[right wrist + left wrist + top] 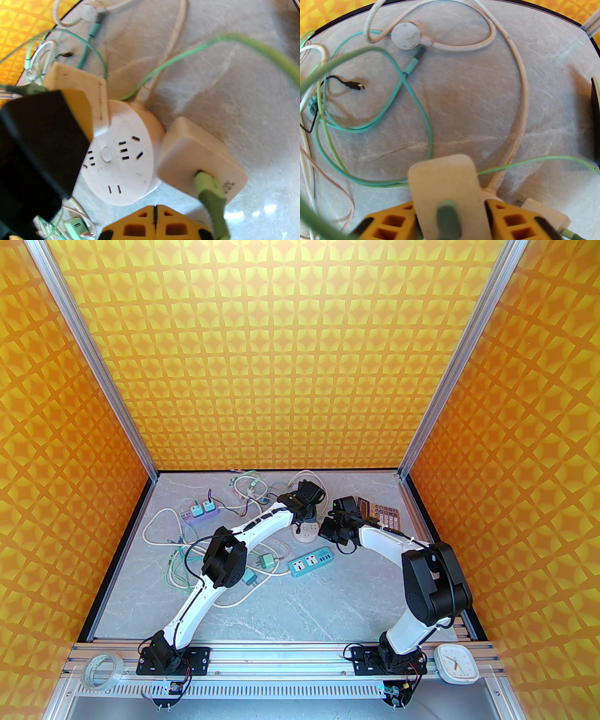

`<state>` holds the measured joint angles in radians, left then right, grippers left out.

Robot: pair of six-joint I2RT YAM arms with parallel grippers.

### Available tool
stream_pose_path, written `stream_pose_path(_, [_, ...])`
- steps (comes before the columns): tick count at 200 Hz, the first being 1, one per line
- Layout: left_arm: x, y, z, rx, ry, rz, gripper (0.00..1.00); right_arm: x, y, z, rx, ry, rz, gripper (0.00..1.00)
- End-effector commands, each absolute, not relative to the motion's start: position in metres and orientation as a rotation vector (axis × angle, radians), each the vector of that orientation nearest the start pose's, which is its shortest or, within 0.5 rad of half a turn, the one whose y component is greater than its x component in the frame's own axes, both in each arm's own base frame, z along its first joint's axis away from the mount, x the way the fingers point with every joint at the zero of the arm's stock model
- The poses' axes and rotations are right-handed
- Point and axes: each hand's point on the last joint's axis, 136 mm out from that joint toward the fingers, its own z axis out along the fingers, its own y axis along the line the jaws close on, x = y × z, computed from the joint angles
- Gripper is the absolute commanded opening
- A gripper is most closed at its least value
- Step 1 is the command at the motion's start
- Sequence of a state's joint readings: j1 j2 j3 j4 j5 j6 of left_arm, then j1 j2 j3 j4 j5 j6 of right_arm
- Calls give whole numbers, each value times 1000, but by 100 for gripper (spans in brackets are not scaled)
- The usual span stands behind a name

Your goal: Pull the plug off the socket

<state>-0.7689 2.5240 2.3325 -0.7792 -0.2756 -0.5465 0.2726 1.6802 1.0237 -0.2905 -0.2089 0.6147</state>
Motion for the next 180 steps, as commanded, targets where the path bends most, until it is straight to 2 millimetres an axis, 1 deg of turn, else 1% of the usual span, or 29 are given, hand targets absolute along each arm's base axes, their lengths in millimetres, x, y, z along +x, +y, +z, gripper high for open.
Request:
stream_pose_path(1, [477, -380, 83, 192, 2502, -95, 26, 403, 162, 99, 284, 2522, 714, 5])
stream_pose_path(17, [474, -369, 85, 213, 2499, -74, 25, 407, 175, 104, 270, 2496, 818, 3])
stream_pose_path(23, [473, -365, 87, 212, 2496, -73, 25, 409, 180, 105, 270, 2487, 866, 0])
stream_pose_path(33, [472, -362, 88, 218, 2491, -73, 25, 413, 190, 107, 276, 2467, 944, 0])
stream_pose_path(53, [470, -359, 85, 216, 2498, -67, 24, 420, 203, 97, 353, 2449, 1068, 0])
stream_pose_path(70, [469, -360, 81, 203, 2507, -66, 24, 424, 207, 87, 446, 2431, 1141, 0])
stream_pose_path(89, [469, -359, 79, 187, 2515, -67, 22, 426, 217, 86, 500, 2381, 1258, 0])
stream_pose_path(111, [469, -360, 78, 177, 2517, -77, 22, 427, 222, 83, 539, 2362, 1309, 0])
stream_pose_path(126, [469, -361, 78, 170, 2519, -86, 21, 428, 226, 77, 581, 2356, 1355, 0])
stream_pose_path(137, [469, -361, 77, 168, 2519, -88, 21, 426, 231, 72, 605, 2354, 1398, 0])
stream_pose_path(162, [468, -362, 75, 167, 2524, -99, 21, 418, 237, 48, 669, 2400, 1405, 0])
stream_pose_path(180, [466, -362, 74, 163, 2525, -106, 21, 418, 240, 44, 694, 2365, 1455, 0])
